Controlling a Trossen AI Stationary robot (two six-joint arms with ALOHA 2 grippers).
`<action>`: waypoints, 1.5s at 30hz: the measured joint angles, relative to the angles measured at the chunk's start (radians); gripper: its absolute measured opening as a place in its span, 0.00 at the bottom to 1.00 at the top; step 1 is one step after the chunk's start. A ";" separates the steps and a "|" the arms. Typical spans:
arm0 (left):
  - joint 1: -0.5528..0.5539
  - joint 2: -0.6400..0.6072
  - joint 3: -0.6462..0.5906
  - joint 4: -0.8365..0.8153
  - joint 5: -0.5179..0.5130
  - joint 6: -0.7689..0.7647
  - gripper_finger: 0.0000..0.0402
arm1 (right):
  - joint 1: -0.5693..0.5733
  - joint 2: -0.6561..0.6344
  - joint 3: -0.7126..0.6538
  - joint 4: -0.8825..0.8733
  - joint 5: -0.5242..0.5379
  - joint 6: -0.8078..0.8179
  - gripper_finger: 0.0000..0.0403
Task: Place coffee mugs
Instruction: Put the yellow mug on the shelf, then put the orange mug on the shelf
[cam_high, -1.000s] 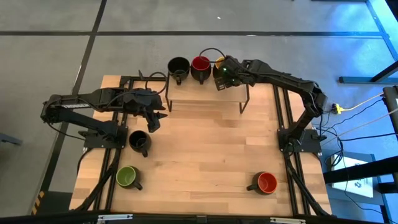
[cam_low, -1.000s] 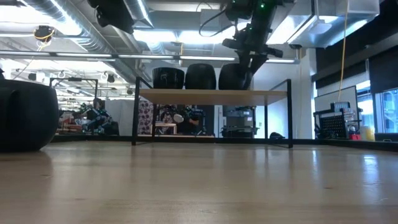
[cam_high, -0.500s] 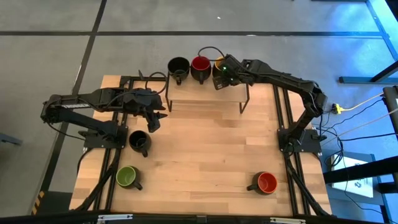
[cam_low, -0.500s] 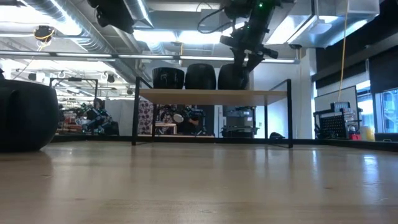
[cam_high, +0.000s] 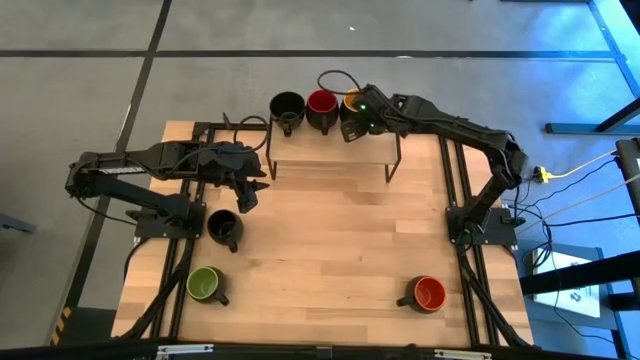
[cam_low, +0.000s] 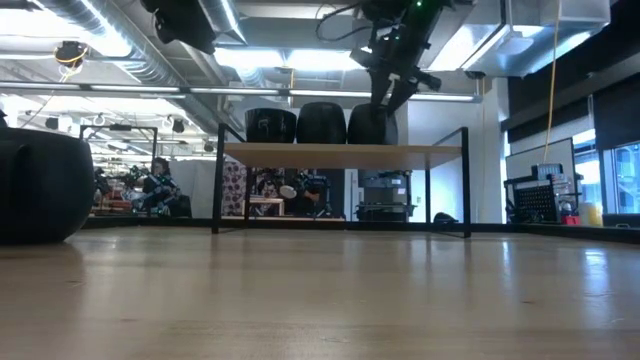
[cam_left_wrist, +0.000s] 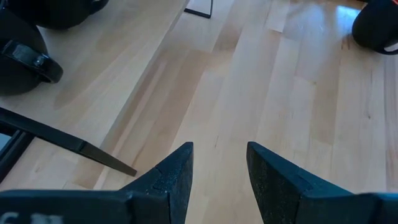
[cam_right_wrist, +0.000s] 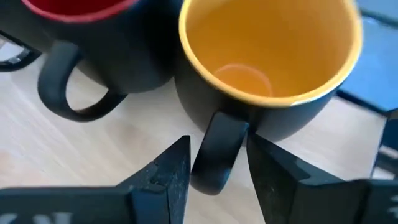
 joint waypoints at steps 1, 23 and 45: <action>0.000 0.000 0.000 0.000 0.000 0.000 0.36 | 0.004 -0.007 0.000 0.003 0.014 -0.011 0.36; -0.019 0.000 0.000 -0.021 0.048 -0.026 0.36 | 0.249 -0.218 0.001 -0.136 -0.154 -0.052 0.36; -0.204 0.170 0.001 0.235 0.072 -0.102 0.36 | 1.140 -0.309 -0.339 -0.262 -0.153 0.853 0.36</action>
